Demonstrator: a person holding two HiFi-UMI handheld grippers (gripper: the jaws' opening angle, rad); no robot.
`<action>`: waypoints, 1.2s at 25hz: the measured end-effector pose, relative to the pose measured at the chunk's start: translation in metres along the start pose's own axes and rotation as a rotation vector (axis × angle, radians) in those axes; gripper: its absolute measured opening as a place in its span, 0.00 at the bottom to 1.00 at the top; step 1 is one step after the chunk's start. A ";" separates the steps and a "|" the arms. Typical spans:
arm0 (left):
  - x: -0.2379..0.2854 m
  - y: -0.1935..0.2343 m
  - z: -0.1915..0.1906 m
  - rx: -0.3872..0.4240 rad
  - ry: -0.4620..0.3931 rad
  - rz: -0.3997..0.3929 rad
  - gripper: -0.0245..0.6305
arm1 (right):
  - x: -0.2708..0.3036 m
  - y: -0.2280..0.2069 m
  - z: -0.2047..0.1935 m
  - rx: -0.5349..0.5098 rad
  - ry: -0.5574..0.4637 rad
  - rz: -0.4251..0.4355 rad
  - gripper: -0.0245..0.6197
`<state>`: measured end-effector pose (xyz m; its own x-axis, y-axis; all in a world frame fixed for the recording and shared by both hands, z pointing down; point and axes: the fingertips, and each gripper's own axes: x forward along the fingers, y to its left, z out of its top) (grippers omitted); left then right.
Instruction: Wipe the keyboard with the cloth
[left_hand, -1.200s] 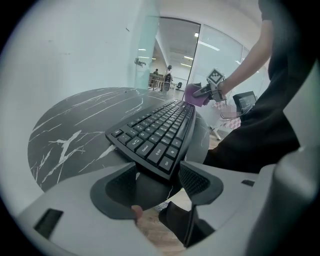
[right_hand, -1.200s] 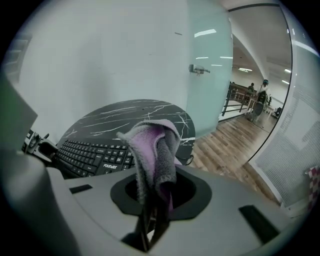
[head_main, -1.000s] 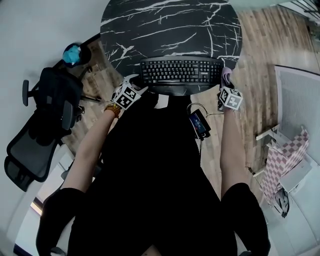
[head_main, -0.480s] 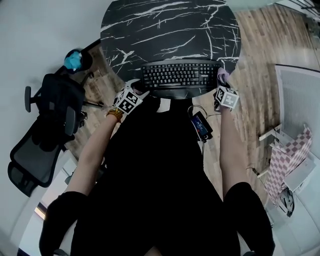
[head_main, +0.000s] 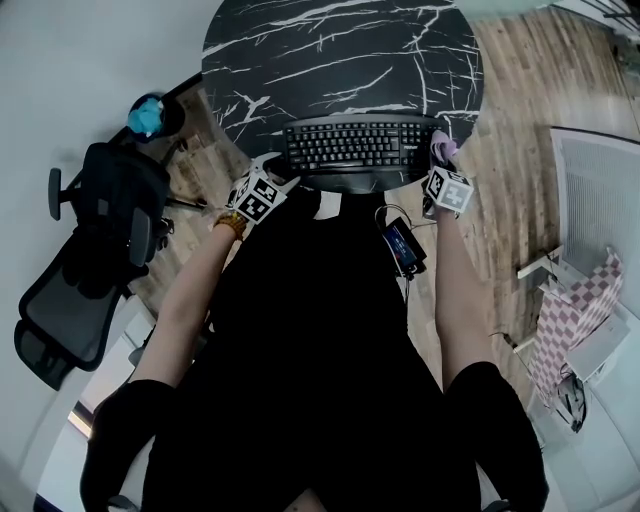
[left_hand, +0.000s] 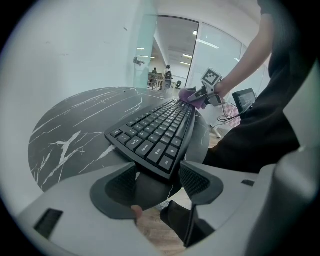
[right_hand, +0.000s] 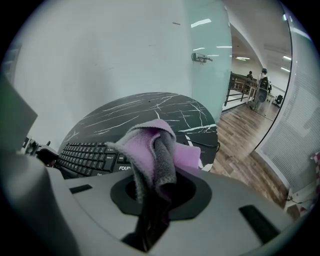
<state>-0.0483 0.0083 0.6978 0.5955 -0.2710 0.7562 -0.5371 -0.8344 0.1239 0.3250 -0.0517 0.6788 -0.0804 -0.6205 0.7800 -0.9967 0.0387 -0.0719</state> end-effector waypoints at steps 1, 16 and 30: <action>0.000 0.000 0.000 0.001 -0.002 0.001 0.44 | 0.002 -0.001 -0.003 0.006 -0.001 0.001 0.15; 0.001 -0.002 -0.003 0.007 0.013 0.004 0.45 | -0.001 0.018 -0.004 -0.010 -0.011 -0.001 0.15; 0.001 0.000 -0.004 0.005 0.007 0.010 0.45 | 0.002 0.059 -0.005 -0.029 -0.009 0.033 0.15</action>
<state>-0.0498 0.0100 0.7015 0.5858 -0.2763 0.7619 -0.5400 -0.8341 0.1128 0.2661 -0.0467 0.6795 -0.1134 -0.6256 0.7719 -0.9935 0.0823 -0.0793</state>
